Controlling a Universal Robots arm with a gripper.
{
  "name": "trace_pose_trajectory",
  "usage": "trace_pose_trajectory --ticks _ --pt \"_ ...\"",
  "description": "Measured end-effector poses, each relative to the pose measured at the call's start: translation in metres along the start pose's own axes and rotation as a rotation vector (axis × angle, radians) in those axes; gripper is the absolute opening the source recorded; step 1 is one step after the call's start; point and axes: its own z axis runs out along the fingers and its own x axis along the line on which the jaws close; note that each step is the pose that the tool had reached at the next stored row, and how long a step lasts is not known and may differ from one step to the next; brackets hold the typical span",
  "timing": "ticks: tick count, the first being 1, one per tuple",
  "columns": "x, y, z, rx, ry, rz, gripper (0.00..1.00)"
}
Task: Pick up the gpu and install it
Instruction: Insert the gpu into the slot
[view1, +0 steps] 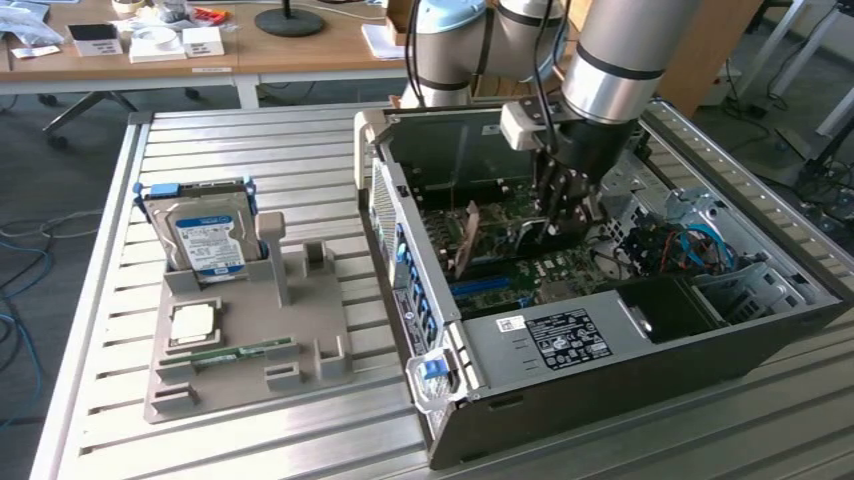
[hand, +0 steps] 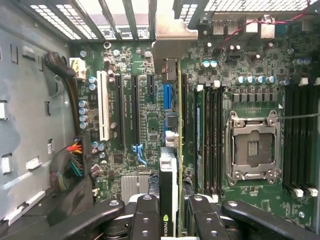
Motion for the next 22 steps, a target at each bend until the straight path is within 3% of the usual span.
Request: trace_pose_trajectory --ticks 15,22 --pt "0.002 0.0086 0.0101 -0.0002 -0.0002 -0.006 0.27" --pt "0.003 0.0175 0.0120 -0.0003 0.0001 -0.007 0.27"
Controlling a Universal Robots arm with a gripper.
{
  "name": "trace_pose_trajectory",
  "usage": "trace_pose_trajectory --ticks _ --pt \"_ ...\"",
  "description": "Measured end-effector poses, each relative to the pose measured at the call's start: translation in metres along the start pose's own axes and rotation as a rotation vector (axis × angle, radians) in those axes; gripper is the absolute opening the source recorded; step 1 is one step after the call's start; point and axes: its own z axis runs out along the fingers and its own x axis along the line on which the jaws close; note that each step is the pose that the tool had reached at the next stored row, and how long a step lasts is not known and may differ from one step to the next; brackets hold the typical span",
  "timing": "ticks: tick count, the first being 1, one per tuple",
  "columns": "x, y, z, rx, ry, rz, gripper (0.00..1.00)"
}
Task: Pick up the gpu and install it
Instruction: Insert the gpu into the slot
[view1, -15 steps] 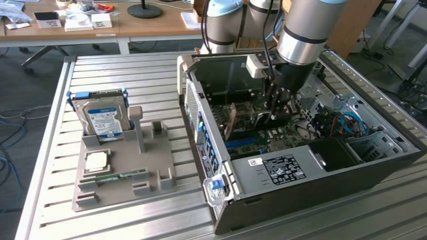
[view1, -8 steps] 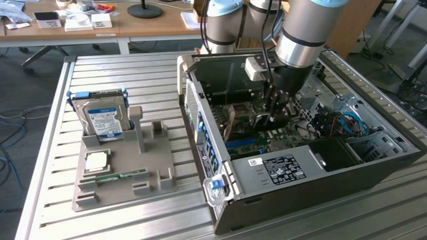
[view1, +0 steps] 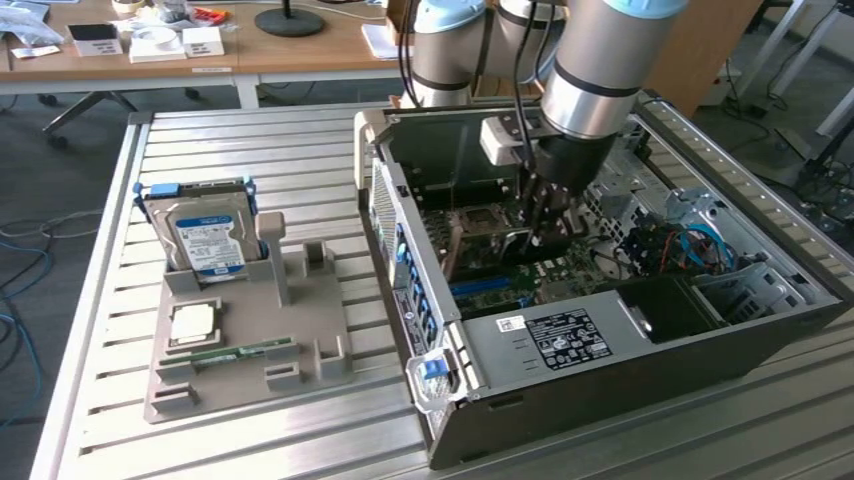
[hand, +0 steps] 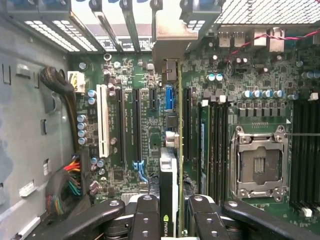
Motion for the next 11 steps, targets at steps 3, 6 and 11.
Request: trace_pose_trajectory --ticks 3,6,11 --pt "0.0001 0.0026 0.0005 0.0001 -0.0002 0.000 0.27" --pt "0.0002 0.0057 0.0008 0.0001 -0.0003 0.000 0.27" --pt "0.0004 0.0079 0.0009 0.0001 -0.0002 0.000 0.27"
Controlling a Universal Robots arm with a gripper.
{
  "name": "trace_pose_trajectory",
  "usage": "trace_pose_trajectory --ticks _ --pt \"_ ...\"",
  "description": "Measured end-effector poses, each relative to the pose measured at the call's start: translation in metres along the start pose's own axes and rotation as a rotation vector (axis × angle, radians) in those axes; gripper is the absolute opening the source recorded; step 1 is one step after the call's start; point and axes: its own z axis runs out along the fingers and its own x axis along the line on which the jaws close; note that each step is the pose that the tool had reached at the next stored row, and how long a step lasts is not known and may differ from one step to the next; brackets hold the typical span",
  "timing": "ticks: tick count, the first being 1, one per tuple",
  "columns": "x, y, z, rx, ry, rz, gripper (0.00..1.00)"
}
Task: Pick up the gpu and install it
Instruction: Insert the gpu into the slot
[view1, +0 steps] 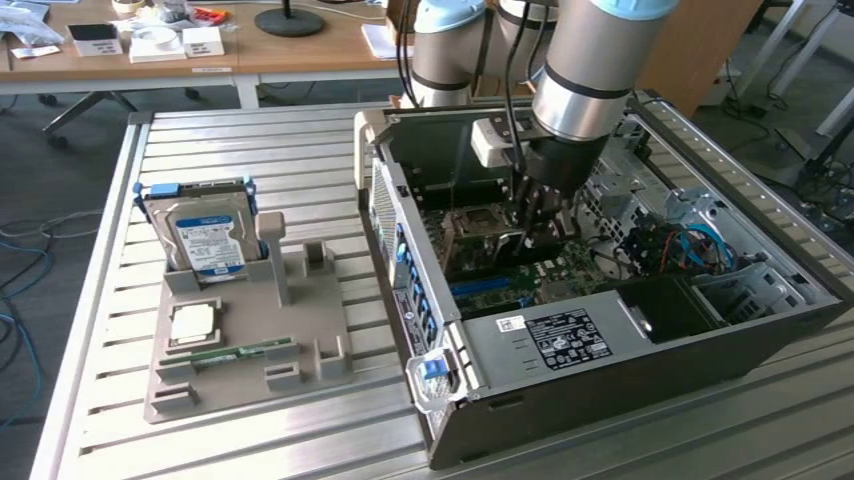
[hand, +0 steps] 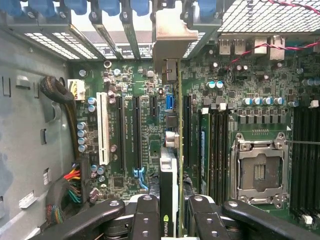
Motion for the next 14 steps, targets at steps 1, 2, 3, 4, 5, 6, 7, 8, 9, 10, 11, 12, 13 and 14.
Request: trace_pose_trajectory --ticks 1,2,3,4,5,6,7,8,9,10,11,12,13,14 --pt "0.001 0.0000 -0.0001 0.0000 0.0001 0.000 0.27" --pt "0.001 0.0000 -0.0001 -0.0001 0.0001 0.000 0.27" --pt "0.002 0.0000 0.0000 0.0000 0.0000 0.000 0.27" --pt "0.002 0.0000 -0.0001 0.0000 0.0000 0.000 0.27" --pt "0.002 0.0002 0.0002 0.0001 -0.0002 0.000 0.27" --pt "0.002 0.0008 0.0010 0.0001 -0.0003 0.000 0.27" --pt "0.003 0.0016 0.0020 0.0001 -0.0001 0.000 0.27" --pt "0.003 0.0022 0.0032 0.0000 -0.0001 0.000 0.27" --pt "0.003 0.0029 0.0046 0.0000 0.0000 0.000 0.27" --pt "0.003 0.0035 0.0058 0.0000 0.0000 0.000 0.27" --pt "0.003 0.0039 0.0070 -0.0001 0.0000 0.000 0.27" --pt "0.003 0.0044 0.0082 0.0000 0.0000 0.000 0.27" --pt "0.003 0.0049 0.0095 -0.0001 0.0001 0.000 0.27" --pt "0.003 0.0053 0.0106 0.0000 0.0000 0.000 0.27"
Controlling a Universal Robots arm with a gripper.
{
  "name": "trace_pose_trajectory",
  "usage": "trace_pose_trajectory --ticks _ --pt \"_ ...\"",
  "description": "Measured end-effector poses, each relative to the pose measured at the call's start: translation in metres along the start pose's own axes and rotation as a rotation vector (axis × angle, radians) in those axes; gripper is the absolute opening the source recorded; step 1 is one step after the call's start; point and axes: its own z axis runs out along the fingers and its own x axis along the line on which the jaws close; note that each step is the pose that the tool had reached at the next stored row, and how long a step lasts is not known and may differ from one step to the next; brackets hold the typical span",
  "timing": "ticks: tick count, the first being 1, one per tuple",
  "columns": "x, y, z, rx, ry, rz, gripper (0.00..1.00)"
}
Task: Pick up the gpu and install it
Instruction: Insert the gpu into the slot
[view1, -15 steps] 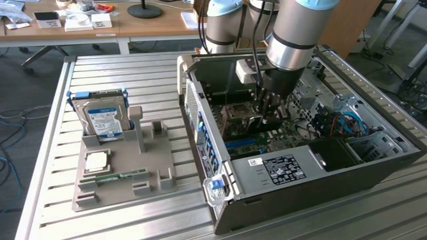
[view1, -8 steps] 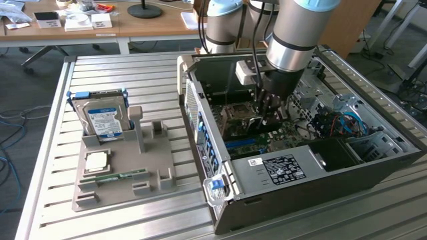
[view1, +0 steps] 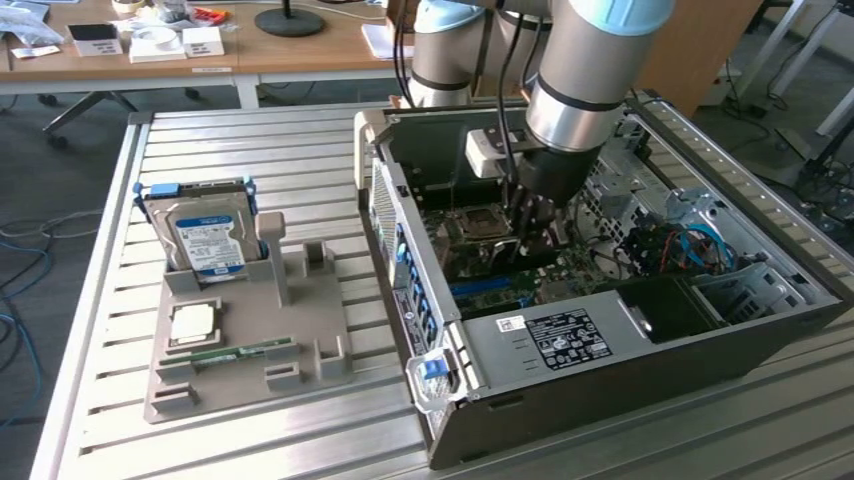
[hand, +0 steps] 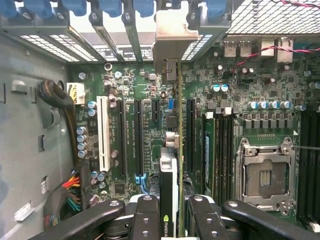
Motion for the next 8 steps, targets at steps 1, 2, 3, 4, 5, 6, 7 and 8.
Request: trace_pose_trajectory --ticks 1,2,3,4,5,6,7,8 --pt "0.0000 0.0003 0.0007 0.0000 0.0000 0.000 0.27" --pt "0.0000 0.0007 0.0013 0.0000 0.0000 0.000 0.27" --pt "0.0000 0.0012 0.0021 0.0000 0.0000 0.000 0.27" --pt "-0.0002 0.0016 0.0028 0.0000 0.0000 0.000 0.27" --pt "-0.0007 0.0020 0.0034 -0.0001 0.0002 0.000 0.27" --pt "-0.0014 0.0024 0.0041 0.0000 0.0000 0.000 0.27" --pt "-0.0021 0.0028 0.0046 0.0000 0.0000 0.000 0.27" --pt "-0.0030 0.0032 0.0051 0.0000 0.0000 0.000 0.27"
